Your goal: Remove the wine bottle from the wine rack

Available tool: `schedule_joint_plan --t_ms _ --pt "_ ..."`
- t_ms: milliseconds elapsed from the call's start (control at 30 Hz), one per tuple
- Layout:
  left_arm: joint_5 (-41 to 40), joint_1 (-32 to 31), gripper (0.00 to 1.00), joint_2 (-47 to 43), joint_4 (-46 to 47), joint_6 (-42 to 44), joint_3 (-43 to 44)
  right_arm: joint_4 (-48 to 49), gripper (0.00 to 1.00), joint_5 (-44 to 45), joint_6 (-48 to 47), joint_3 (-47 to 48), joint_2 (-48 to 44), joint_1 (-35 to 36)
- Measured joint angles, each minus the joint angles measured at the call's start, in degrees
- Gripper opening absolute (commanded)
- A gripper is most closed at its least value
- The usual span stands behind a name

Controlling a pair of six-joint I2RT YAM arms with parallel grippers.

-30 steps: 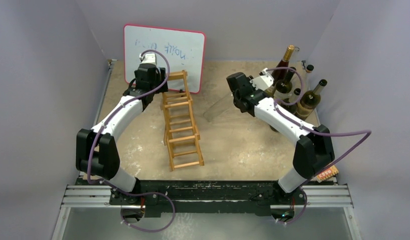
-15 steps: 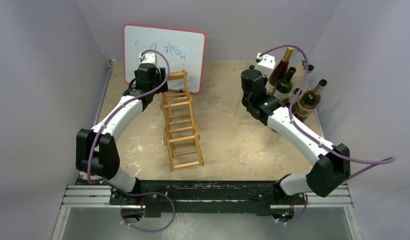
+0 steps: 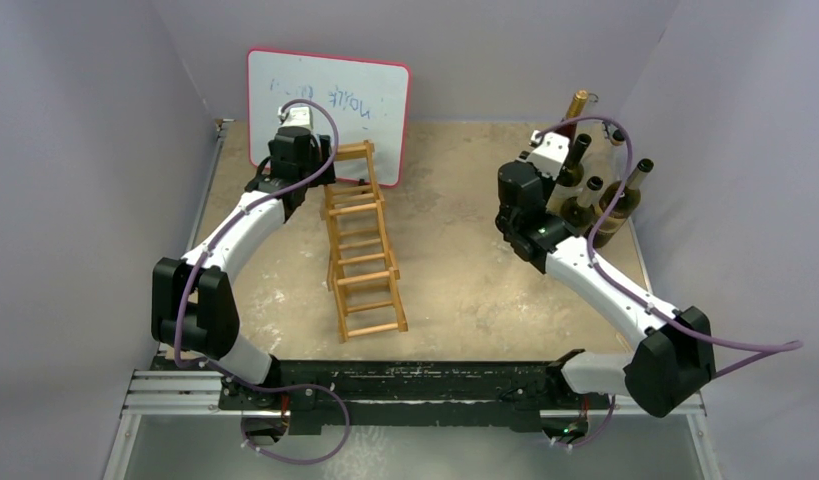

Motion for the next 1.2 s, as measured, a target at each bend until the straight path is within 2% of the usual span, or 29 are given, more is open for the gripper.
schedule_joint_plan --t_ms 567,700,900,1200 --pt "0.3 0.1 0.72 0.0 0.0 0.0 0.0 3.4 0.01 0.8 5.5 -8.3 -2.0 -3.0" --pt "0.3 0.1 0.72 0.0 0.0 0.0 0.0 3.6 0.11 0.9 6.6 -8.9 -2.6 -3.0" --pt "0.3 0.1 0.72 0.0 0.0 0.0 0.0 3.6 0.36 0.8 7.4 -9.7 -3.6 -3.0" --pt "0.3 0.1 0.72 0.0 0.0 0.0 0.0 3.3 0.52 -0.5 6.7 -9.9 -4.6 -3.1"
